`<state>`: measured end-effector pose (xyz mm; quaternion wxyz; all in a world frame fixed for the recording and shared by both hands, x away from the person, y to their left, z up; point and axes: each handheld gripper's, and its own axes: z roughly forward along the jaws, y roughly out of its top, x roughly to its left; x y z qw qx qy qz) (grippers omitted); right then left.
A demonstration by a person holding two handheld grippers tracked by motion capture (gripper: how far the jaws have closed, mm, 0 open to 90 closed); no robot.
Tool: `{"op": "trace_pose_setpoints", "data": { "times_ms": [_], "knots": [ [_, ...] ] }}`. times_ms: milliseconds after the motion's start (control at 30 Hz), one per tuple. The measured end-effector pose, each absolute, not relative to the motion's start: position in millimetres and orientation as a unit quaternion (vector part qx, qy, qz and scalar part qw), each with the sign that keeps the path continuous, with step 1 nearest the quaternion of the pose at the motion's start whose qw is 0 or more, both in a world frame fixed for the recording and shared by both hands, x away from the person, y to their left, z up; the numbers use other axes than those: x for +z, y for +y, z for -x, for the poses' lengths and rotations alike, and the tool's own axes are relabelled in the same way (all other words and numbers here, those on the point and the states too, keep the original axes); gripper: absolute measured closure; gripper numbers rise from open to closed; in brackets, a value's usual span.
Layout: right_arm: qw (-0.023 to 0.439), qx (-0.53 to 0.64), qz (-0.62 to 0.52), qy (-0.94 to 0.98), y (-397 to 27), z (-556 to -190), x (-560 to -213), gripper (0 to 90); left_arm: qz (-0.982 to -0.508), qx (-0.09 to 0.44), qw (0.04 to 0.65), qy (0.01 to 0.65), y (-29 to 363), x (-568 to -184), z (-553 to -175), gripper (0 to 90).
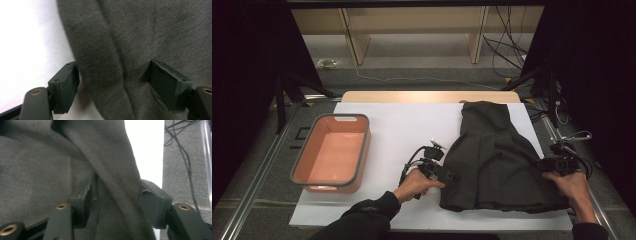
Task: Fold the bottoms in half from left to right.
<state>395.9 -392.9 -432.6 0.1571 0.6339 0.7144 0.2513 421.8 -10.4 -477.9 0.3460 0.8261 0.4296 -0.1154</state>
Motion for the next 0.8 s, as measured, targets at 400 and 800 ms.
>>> {"op": "trace_pose_setpoints", "data": {
  "times_ms": [400,800],
  "knots": [
    [0.135,0.254,-0.629,0.722,-397.8,-392.0,-439.6,35.6,-0.827,-0.129,0.351,0.419,-28.2,-482.4,-411.2,37.2],
    [0.121,0.229,-0.637,0.726,-403.9,-397.5,-451.8,31.4,-0.821,-0.145,0.373,0.406,-28.4,-479.0,-403.7,85.3]
  ]
}}
